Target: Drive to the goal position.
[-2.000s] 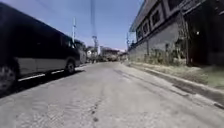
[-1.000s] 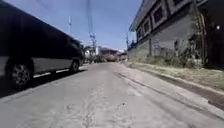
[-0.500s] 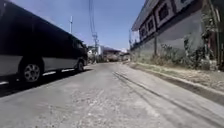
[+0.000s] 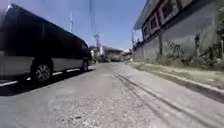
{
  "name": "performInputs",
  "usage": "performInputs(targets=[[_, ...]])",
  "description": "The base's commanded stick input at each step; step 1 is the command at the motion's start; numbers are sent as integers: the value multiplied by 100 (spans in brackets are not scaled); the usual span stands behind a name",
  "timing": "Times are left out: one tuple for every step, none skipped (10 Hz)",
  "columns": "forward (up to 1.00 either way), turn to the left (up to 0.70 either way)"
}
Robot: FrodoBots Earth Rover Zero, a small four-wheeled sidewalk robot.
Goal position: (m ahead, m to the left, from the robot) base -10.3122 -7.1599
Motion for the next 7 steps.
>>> performInputs(targets=[[100, 2], [100, 2], [100, -1], [100, -34], [100, -38], [100, -36], [100, -19]])
